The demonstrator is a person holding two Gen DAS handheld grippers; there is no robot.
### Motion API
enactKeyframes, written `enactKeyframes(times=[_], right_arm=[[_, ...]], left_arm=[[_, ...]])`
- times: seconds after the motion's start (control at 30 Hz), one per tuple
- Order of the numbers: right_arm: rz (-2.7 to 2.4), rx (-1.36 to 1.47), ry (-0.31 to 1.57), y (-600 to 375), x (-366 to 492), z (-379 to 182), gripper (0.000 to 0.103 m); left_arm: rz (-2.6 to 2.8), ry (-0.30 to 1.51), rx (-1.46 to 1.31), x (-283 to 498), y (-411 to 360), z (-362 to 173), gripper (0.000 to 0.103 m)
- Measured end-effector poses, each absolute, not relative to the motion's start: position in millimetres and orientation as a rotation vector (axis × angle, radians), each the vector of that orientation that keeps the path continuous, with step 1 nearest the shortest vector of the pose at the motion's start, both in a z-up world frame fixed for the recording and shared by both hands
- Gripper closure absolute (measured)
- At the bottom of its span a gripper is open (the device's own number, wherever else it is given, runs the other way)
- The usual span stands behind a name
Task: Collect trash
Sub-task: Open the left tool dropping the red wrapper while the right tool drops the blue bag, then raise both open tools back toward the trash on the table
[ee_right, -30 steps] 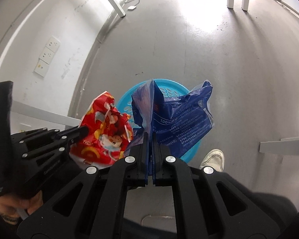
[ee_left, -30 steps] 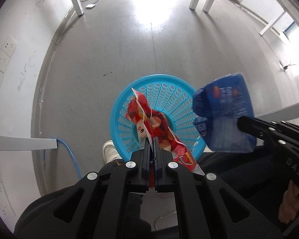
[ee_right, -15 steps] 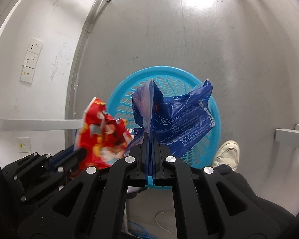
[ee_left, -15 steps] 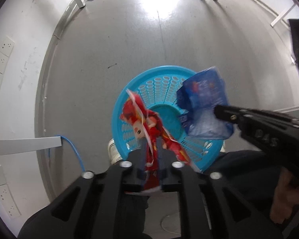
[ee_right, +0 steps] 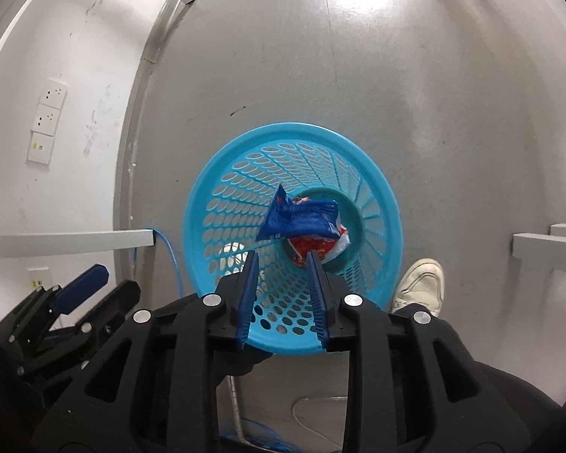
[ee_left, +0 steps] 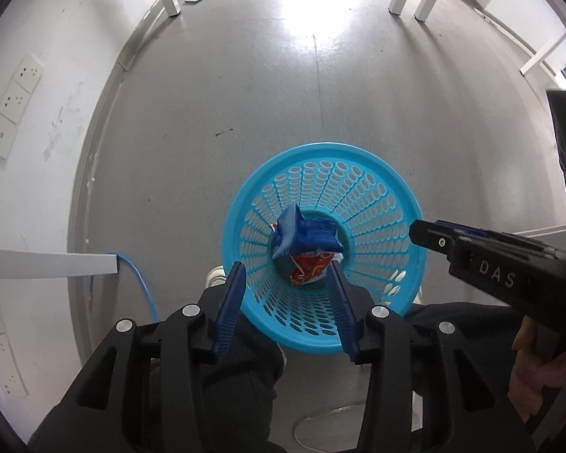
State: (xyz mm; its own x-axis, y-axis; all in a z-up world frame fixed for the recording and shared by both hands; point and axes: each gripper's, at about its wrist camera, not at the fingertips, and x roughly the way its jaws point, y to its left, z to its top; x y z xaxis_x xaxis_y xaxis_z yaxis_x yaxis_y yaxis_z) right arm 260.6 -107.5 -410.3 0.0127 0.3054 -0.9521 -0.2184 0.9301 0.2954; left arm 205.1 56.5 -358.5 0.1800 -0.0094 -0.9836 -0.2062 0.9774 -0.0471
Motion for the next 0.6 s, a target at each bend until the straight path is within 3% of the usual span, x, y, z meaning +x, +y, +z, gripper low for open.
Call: enactKeyframes(times=[0.37, 0.6], right_arm=[[0.424, 0.011, 1.403, -120.8, 218.1, -361.5, 0.066], [0.459, -0.094, 1.311, -117.4, 180.8, -331.4, 0.058]], left_arm=[[0.112, 1.342, -0.249, 176.0, 51.8, -333.6, 0.06], [0.117, 1.284, -0.248, 143.8, 46.2, -309.6, 0.052]])
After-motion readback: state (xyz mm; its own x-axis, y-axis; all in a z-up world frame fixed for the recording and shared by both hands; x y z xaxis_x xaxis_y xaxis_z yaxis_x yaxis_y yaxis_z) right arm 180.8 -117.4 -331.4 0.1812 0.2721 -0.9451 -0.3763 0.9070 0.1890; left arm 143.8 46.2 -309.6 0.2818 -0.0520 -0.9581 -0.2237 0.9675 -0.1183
